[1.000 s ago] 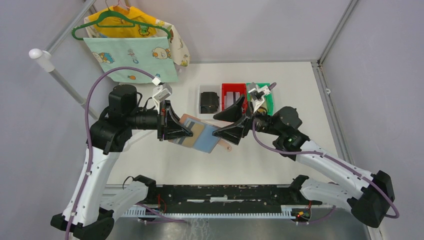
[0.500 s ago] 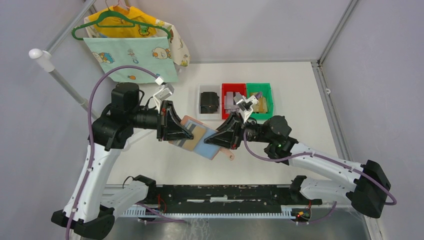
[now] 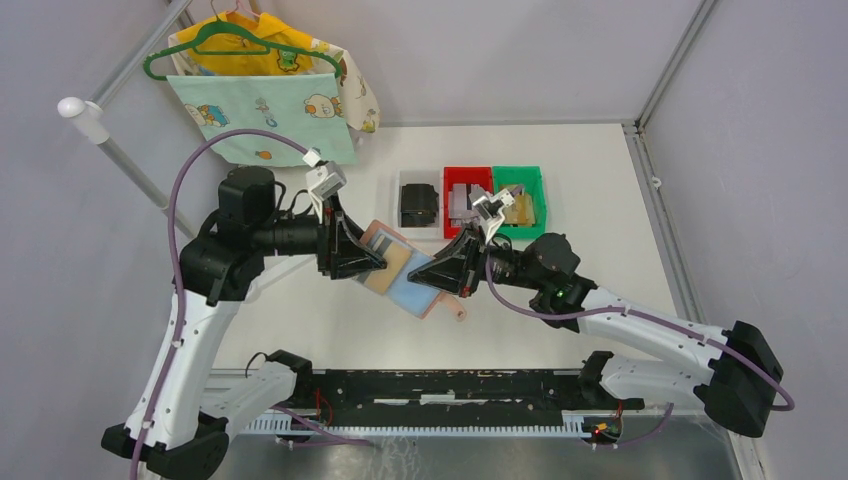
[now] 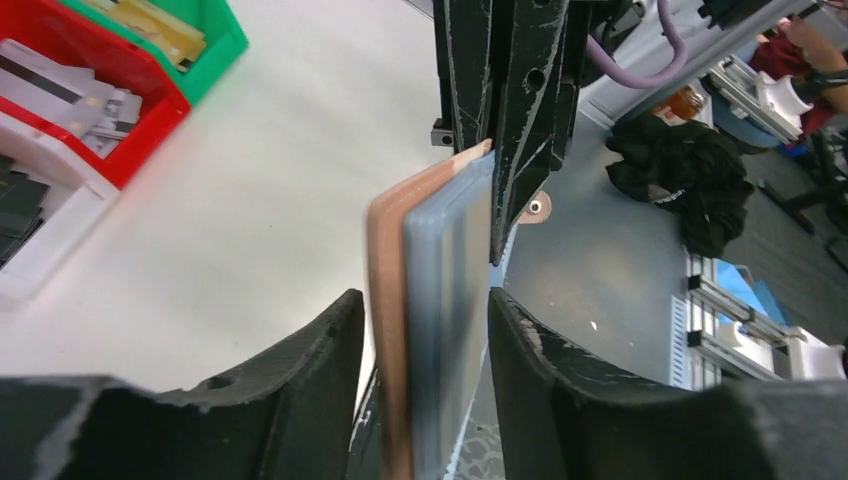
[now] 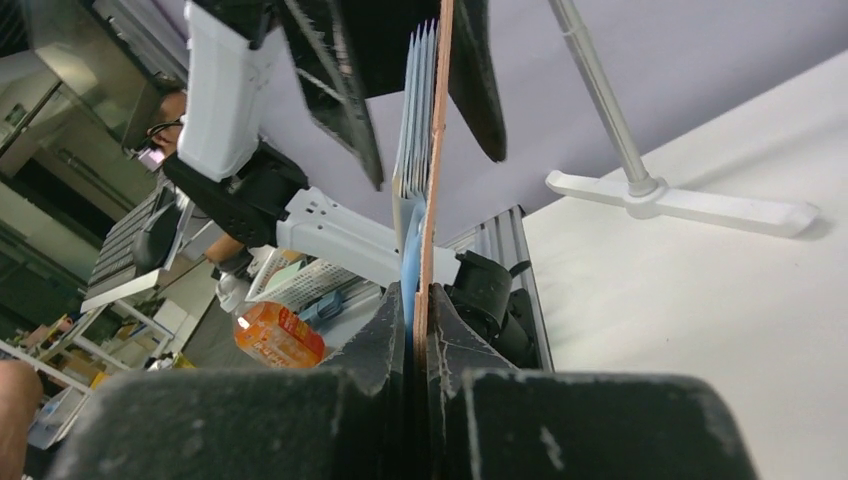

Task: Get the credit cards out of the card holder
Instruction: Remove the credit card from the card holder.

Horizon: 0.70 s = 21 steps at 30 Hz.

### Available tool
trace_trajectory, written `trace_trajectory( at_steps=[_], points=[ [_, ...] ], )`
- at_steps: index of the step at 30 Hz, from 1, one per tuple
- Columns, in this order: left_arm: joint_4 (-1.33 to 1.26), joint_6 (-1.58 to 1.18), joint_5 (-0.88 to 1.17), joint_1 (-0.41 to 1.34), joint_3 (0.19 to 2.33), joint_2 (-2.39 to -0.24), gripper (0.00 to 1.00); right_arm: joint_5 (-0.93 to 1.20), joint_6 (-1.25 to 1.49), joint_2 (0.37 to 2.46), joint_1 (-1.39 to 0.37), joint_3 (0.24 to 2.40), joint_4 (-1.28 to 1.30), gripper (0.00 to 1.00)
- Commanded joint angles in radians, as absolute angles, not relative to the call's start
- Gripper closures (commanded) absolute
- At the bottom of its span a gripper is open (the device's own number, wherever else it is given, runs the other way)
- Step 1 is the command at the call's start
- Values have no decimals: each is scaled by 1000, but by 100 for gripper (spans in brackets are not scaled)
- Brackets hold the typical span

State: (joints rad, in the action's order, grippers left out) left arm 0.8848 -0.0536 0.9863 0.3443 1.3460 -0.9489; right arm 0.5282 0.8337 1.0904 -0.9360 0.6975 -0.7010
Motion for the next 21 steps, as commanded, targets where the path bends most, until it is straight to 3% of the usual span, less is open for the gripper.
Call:
trace_trajectory(
  at_steps=[1,7,21],
  points=[
    [866,64,908,345,1339,-899,43,437,826,1052,-942,733,-649,100],
    [935,116,999,345,1352,-898,47,393,800,1038,-942,749,-584,100],
    [995,170,1045,345,1369,-903,71,412,792,1046,-942,773,-575,100]
  ],
)
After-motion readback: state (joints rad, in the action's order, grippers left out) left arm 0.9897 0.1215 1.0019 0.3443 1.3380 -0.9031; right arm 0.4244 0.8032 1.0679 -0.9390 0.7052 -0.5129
